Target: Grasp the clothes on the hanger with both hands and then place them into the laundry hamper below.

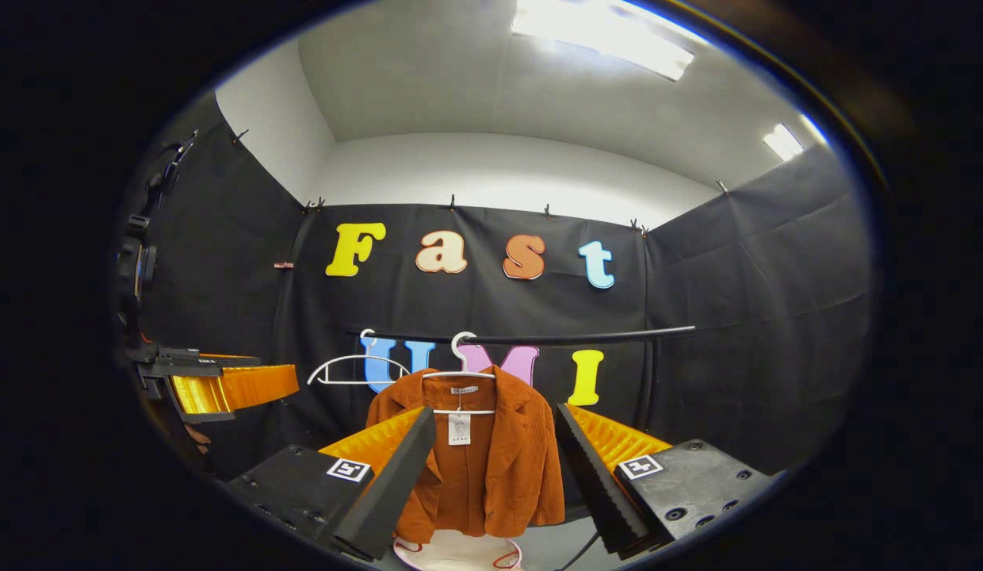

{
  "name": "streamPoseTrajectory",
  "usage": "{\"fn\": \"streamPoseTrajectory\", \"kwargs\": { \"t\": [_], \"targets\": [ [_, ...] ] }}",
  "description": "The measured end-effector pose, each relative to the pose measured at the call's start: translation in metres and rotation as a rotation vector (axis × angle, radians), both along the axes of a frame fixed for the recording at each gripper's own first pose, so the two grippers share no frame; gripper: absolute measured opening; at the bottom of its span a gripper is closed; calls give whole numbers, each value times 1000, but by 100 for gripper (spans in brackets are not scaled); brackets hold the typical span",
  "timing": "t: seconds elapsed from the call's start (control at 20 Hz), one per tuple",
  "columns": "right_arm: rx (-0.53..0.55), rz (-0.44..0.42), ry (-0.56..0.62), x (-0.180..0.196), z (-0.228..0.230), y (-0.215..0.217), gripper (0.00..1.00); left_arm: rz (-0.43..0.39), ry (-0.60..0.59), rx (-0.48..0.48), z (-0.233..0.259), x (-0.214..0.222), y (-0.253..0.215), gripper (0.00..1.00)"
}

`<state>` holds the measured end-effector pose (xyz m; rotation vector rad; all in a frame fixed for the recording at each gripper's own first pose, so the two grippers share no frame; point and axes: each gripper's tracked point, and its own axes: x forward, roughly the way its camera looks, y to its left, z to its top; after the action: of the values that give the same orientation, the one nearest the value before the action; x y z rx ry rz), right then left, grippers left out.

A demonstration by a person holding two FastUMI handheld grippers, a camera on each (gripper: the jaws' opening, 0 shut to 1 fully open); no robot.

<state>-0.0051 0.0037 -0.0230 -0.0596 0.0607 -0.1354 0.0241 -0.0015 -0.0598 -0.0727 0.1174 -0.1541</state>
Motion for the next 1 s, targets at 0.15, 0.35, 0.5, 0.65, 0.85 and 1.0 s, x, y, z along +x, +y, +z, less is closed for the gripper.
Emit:
{"fn": "streamPoseTrajectory", "kwargs": {
  "t": [0.15, 0.35, 0.5, 0.65, 0.85, 1.0],
  "targets": [
    [10, 15, 11, 22, -15, -4, 97, 10, 10, 5, -14, 18, -3, 94],
    [17, 47, 6, 71, -46, -21, 97, 35, 13, 5, -37, 58, -12, 94],
    [12, 81, 22, 122, -83, -38, 98, 92, 18, 0, -62, 98, -17, 94],
    [42, 138, 75, 165, -123, -51, 97, 131, 53, -13, -102, 138, -31, 94],
    [88, 167, 145, 208, -172, -73, 98, 191, 74, -55, -146, 179, -47, 94],
    [122, 187, 196, 228, -204, -80, 98, 259, 88, -64, -169, 202, -41, 94]
  ]
}}
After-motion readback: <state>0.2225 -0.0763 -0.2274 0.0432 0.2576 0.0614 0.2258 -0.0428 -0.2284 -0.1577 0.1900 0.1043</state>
